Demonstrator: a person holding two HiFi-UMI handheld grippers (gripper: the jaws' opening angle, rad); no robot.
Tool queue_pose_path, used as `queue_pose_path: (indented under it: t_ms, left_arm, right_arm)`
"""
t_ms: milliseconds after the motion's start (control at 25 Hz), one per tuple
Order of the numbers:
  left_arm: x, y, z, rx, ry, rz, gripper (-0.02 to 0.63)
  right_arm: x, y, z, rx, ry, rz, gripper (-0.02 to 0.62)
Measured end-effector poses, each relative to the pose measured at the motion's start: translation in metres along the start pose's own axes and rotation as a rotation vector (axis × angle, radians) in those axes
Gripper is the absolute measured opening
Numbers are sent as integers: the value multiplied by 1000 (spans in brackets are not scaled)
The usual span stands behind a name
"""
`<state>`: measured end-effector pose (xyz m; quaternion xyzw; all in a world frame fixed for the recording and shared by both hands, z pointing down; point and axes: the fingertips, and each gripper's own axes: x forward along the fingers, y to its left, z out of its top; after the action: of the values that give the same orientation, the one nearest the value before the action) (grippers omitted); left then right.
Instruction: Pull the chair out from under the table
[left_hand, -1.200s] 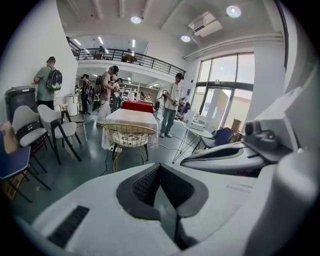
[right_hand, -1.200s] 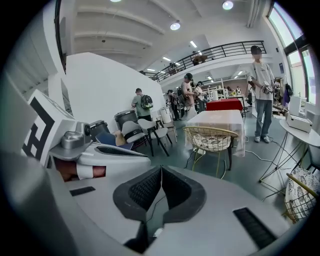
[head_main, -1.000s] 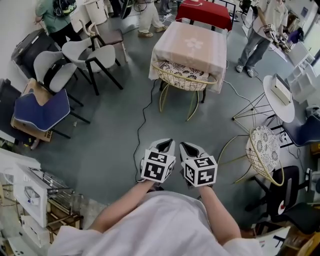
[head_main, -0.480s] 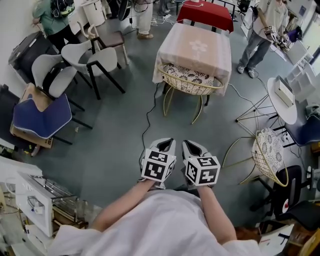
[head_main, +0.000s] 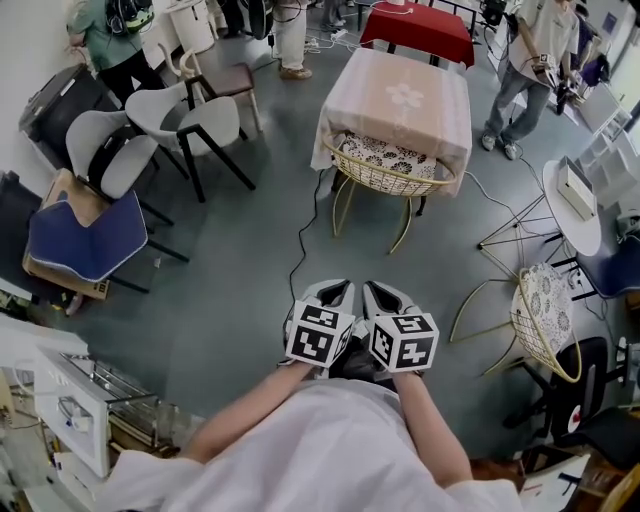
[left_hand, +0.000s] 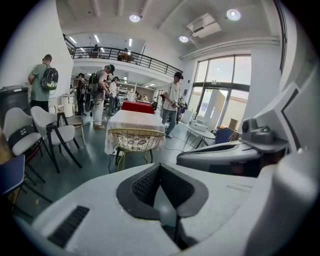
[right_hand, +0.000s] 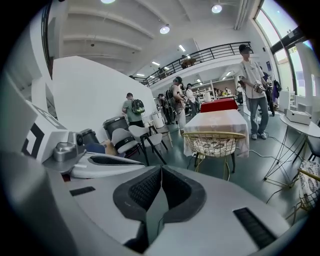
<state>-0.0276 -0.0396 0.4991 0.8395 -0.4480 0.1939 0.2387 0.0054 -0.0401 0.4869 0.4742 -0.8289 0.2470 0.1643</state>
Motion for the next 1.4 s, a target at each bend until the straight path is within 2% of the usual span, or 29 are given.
queue_pose_path:
  t_ms: [680,1160,1400]
  left_arm:
    - [85,38,46,11,48,-1,5]
    - [141,61,88,-5,83,39,5]
    - [165,66,111,30,88,65,5]
  right_arm:
    - [70,-64,44,25,17,1,3]
    - [109,-112,70,61,37,53,3]
    - [119,-138,83,66,26,72,3]
